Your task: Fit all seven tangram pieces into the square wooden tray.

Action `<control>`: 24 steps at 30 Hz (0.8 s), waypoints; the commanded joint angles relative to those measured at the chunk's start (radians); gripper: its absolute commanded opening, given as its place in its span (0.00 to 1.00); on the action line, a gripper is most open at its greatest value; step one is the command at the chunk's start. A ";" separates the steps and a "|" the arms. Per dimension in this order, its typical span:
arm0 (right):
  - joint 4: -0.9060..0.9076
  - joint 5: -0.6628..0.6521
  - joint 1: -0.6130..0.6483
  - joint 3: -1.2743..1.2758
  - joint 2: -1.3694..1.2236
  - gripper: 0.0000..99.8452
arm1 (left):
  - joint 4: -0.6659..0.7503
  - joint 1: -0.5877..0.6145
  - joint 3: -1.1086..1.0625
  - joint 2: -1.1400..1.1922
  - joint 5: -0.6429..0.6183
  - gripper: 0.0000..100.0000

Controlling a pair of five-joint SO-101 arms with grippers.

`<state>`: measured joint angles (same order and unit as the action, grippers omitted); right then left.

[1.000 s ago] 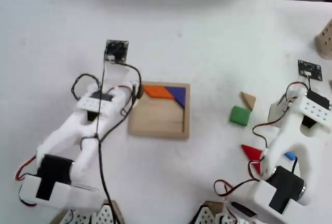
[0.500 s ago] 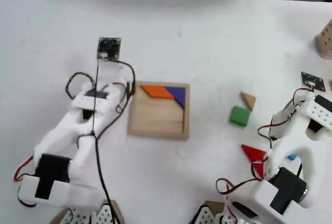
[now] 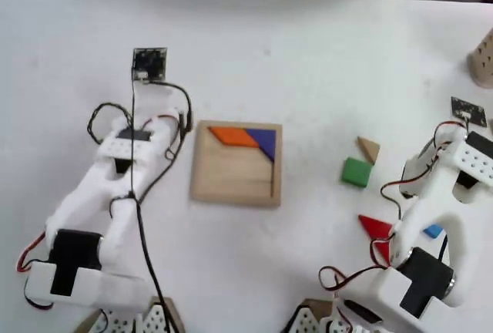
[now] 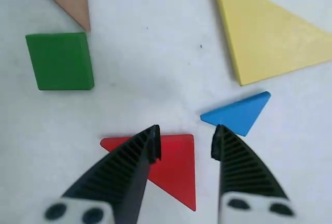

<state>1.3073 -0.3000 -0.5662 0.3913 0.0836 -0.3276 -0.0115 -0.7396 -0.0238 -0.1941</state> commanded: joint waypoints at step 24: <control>-0.127 0.239 0.331 -0.040 0.045 0.17 | -0.046 0.016 0.077 -0.001 0.026 0.33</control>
<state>1.2229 -0.0744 -0.2547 0.3713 0.0836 -0.3598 -0.0054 -0.7165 -0.0176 -0.1941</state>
